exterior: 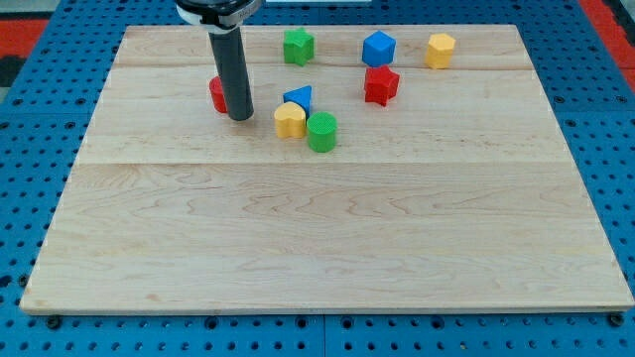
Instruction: Form a vertical line with blue blocks red star and green circle
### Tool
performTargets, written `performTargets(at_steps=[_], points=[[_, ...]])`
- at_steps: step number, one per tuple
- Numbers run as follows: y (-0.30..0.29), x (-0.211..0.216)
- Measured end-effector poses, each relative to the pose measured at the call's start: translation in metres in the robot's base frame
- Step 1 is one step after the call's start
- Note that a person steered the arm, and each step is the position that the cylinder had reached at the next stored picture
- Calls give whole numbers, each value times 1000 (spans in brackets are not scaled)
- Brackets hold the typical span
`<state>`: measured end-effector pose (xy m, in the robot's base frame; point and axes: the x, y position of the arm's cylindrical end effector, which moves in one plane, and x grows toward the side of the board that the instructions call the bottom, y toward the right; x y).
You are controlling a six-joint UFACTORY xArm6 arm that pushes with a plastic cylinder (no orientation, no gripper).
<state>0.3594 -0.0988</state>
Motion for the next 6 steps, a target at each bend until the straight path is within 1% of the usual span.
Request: performTargets(at_steps=[1,2,3,4,5,6], points=[[22,-18],[54,-25],[104,-22],[114,0],[65,3],[79,39]])
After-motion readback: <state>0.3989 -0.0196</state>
